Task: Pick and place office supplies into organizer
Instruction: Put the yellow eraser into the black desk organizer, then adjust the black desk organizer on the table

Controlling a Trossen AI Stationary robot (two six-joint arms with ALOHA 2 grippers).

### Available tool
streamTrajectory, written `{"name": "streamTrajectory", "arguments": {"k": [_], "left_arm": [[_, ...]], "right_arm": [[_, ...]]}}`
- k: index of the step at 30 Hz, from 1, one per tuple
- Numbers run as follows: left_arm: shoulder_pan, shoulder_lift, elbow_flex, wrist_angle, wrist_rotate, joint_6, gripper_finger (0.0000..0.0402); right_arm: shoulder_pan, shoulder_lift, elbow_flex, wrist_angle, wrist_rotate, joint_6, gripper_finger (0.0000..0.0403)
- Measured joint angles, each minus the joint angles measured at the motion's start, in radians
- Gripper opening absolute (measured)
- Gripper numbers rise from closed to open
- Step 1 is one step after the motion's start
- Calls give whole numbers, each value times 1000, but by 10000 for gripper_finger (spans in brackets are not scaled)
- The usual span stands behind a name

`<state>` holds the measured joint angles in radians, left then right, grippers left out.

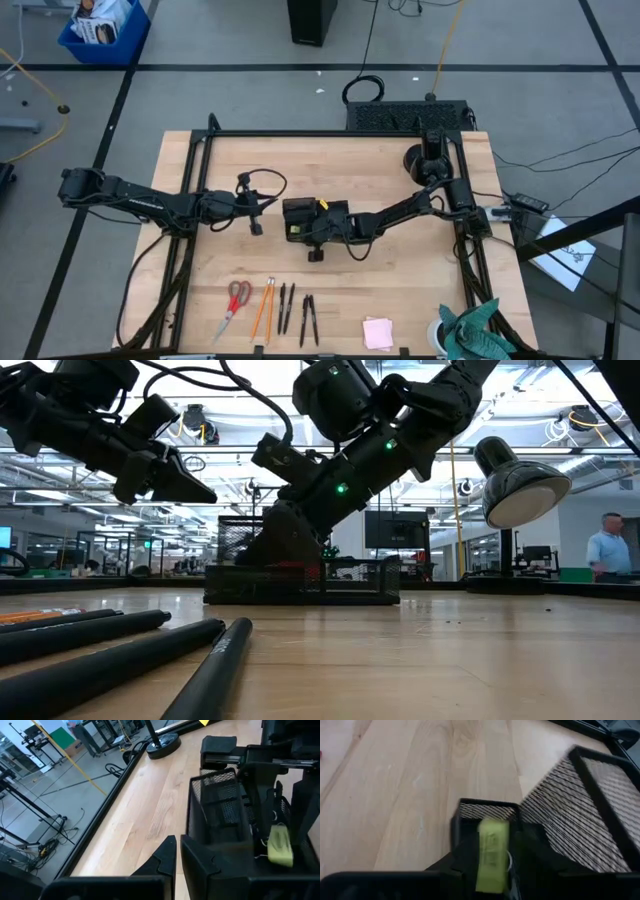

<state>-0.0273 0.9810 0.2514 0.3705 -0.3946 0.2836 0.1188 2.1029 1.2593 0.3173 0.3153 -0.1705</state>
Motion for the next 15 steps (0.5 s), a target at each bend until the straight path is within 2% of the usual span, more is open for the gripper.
{"name": "streamTrajectory", "arguments": {"k": [6,15], "left_arm": [[0,0,0,0,0,0,33],[0,0,0,0,0,4,33]], "right_arm": [[0,0,0,8,3,0,153],[28,-33,4,20,67,-123,146]]}}
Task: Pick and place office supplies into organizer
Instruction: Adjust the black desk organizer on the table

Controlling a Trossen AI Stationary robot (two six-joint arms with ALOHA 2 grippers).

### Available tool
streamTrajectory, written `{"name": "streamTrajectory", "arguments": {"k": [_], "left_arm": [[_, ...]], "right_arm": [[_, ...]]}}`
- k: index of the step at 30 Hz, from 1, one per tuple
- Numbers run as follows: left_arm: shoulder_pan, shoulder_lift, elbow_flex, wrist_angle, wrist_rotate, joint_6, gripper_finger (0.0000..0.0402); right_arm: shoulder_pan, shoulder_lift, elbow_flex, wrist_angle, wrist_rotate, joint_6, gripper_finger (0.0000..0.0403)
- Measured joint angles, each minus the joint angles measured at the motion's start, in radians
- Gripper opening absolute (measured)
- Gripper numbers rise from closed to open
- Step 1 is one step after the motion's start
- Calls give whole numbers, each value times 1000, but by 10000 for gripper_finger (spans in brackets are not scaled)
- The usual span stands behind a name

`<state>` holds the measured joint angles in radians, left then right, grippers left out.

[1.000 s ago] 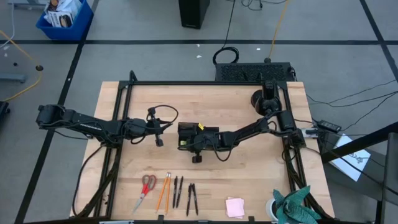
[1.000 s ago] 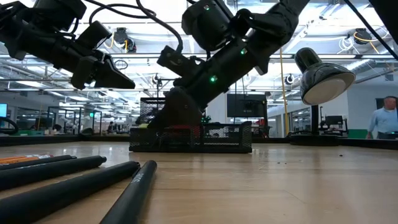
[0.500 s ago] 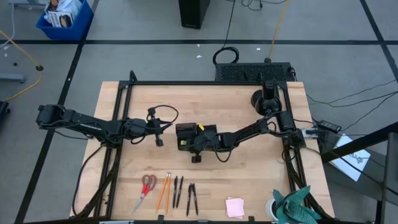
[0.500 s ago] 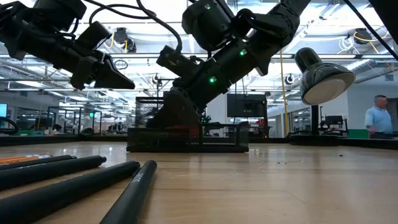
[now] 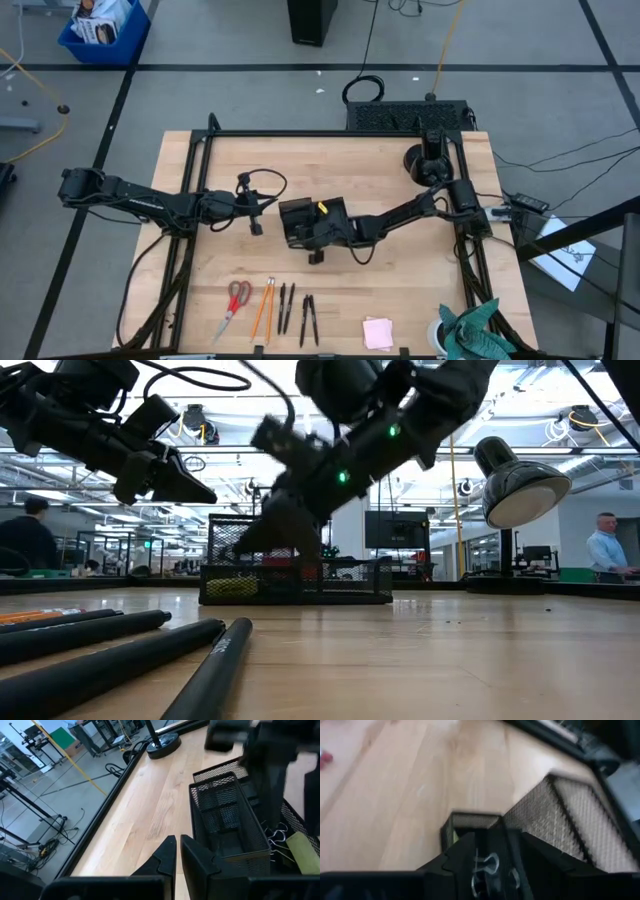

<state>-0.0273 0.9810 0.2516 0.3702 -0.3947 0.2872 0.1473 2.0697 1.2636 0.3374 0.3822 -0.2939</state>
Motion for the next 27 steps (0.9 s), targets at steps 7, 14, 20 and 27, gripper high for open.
{"name": "streamTrajectory", "arguments": {"k": [7,14,20,27], "left_arm": [[0,0,0,0,0,31,33],[-31,0,0,5,75,57,33],[-121,0,1,78,87,85,33],[-230,0,1,45,106,49,11]], "right_arm": [[49,-74,5,10,134,-90,133],[92,-172,-12,-43,353,-155,93],[48,-288,-102,-132,392,-74,9],[-43,-411,-300,-125,374,131,2]]}}
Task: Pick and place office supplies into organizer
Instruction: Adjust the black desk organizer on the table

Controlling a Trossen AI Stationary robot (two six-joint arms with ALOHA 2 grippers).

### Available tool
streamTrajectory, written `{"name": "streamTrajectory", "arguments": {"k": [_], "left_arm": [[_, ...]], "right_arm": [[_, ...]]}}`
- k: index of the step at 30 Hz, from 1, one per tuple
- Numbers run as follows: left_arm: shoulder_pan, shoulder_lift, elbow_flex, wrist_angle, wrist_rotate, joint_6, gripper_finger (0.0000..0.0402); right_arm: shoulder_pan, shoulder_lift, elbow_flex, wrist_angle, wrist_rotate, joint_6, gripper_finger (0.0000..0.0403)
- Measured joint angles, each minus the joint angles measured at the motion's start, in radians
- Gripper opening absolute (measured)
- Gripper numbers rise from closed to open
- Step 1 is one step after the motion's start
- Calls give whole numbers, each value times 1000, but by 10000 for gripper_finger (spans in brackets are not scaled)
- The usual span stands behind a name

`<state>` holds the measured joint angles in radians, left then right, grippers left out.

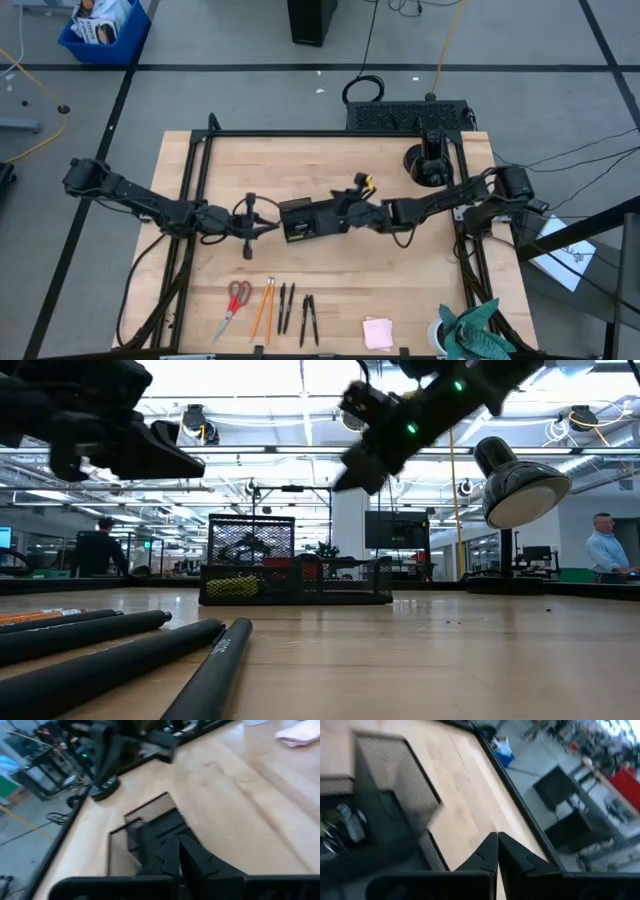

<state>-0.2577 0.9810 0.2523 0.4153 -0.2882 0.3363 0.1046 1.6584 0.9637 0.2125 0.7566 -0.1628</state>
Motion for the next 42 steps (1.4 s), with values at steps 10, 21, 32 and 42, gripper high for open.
{"name": "streamTrajectory", "arguments": {"k": [10,21,32,42], "left_arm": [[-57,1,0,-52,34,-146,5],[-6,213,0,47,-42,-174,8],[87,335,0,182,-61,-162,10],[137,335,0,178,-62,-189,17]], "right_arm": [[-127,-19,-154,124,-213,101,1],[-171,-19,-158,127,-287,96,0],[-200,-5,-158,77,-393,98,0],[-223,92,-155,104,-410,98,0]]}}
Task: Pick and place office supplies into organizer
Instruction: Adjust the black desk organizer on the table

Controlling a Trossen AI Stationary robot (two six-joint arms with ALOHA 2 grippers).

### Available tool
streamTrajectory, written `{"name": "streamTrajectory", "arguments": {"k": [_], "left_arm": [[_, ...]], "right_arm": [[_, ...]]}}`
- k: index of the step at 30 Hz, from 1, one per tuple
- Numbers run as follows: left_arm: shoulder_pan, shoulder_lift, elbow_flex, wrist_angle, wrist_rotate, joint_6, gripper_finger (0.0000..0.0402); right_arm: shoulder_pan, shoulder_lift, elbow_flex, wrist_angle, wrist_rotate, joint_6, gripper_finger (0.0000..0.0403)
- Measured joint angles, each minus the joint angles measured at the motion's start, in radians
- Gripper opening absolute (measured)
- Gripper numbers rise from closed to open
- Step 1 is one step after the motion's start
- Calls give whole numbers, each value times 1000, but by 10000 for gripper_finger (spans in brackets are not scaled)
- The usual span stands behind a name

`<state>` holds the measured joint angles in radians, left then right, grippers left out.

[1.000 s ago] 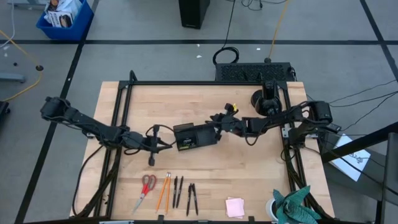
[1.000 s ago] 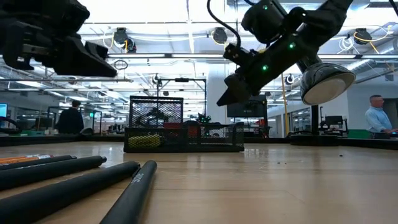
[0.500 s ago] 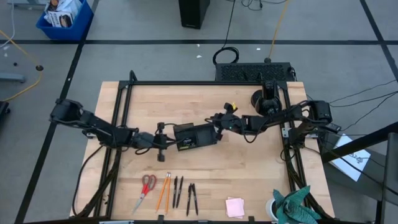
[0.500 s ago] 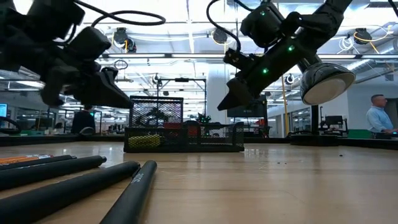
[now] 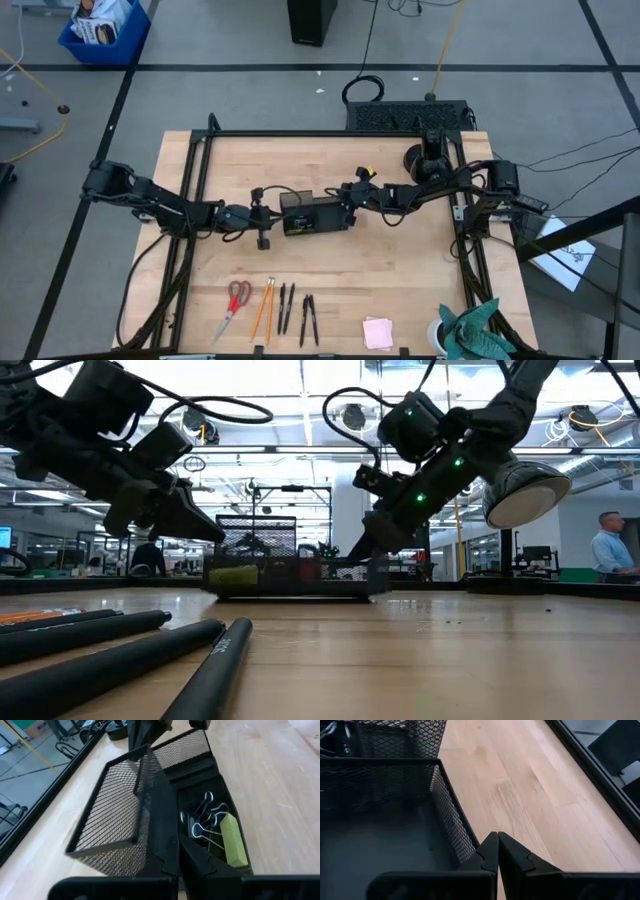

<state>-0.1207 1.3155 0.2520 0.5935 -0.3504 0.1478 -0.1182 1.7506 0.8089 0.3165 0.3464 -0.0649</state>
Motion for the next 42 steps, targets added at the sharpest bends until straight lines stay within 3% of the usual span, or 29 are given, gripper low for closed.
{"name": "streamTrajectory", "arguments": {"k": [8,16,23,34,42], "left_arm": [[0,0,0,-8,3,15,3],[0,0,0,-11,9,14,20],[0,0,0,-15,8,14,3],[-7,0,0,-15,15,27,25],[-47,0,0,-3,18,57,26]], "right_arm": [[8,4,-2,32,-7,0,0],[29,4,-2,33,-6,29,0],[59,4,-2,32,-6,79,0],[68,6,-2,33,22,78,0],[74,6,-4,53,53,51,49]]}}
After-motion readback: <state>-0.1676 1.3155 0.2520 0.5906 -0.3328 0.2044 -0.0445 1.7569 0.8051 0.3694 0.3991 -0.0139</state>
